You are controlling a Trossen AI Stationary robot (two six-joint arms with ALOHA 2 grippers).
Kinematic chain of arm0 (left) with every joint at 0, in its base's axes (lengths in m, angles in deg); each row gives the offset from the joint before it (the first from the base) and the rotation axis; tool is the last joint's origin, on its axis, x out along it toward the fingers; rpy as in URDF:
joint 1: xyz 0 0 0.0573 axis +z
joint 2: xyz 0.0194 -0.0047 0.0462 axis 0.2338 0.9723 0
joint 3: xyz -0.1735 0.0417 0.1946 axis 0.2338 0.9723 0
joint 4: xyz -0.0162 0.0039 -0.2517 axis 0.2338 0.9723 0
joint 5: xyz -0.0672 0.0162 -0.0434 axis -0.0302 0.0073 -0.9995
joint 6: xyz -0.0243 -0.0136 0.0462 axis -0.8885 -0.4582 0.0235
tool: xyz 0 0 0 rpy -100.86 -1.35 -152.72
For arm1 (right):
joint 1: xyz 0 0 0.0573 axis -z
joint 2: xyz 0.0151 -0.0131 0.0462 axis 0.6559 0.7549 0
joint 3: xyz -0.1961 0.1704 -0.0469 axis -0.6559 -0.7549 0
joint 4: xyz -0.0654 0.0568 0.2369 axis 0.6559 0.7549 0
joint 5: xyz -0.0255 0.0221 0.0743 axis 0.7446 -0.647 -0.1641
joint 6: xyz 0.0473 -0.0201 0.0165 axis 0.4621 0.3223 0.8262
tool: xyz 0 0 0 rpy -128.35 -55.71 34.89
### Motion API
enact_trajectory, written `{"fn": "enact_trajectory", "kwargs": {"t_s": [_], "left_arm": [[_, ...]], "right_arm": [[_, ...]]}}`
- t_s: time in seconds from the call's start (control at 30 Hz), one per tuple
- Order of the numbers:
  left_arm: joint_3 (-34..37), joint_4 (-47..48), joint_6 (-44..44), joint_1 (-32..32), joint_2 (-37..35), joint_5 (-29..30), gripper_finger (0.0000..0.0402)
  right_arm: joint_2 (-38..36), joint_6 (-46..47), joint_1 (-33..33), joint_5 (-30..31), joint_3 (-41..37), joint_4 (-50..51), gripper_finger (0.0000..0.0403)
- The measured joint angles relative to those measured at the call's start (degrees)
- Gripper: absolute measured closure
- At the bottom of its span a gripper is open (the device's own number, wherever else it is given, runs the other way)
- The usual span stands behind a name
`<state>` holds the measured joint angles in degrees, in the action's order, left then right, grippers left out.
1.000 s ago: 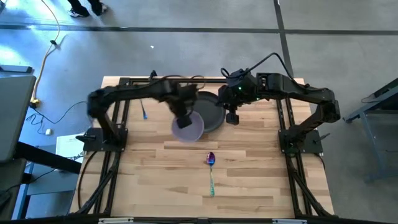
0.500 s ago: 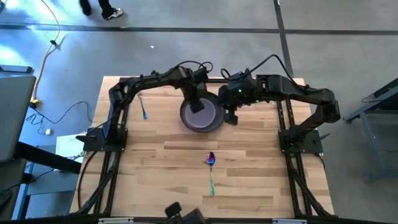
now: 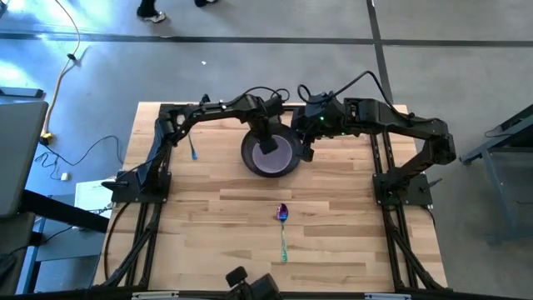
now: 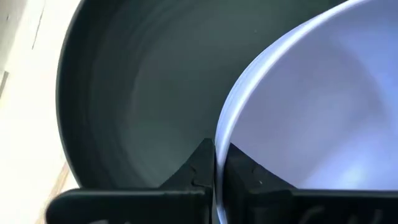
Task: Set table place
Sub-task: Put the light purple bowl on top of the black plate
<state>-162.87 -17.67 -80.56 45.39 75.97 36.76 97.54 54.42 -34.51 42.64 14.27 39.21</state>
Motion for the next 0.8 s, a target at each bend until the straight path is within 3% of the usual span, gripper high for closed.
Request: {"fn": "enact_trajectory", "kwargs": {"t_s": [0.57, 0.8], "left_arm": [[0.0, -1.5, -2.6, 4.5, 0.2, -0.1, 0.0401], [0.0, -1.5, -0.3, 4.5, 0.3, -3.3, 0.0377]], "right_arm": [[0.0, 0.6, 0.0, 0.0, 0.0, -0.1, 0.0403], [0.0, 0.1, 0.0, 2.0, 0.0, -0.1, 0.0403]]}}
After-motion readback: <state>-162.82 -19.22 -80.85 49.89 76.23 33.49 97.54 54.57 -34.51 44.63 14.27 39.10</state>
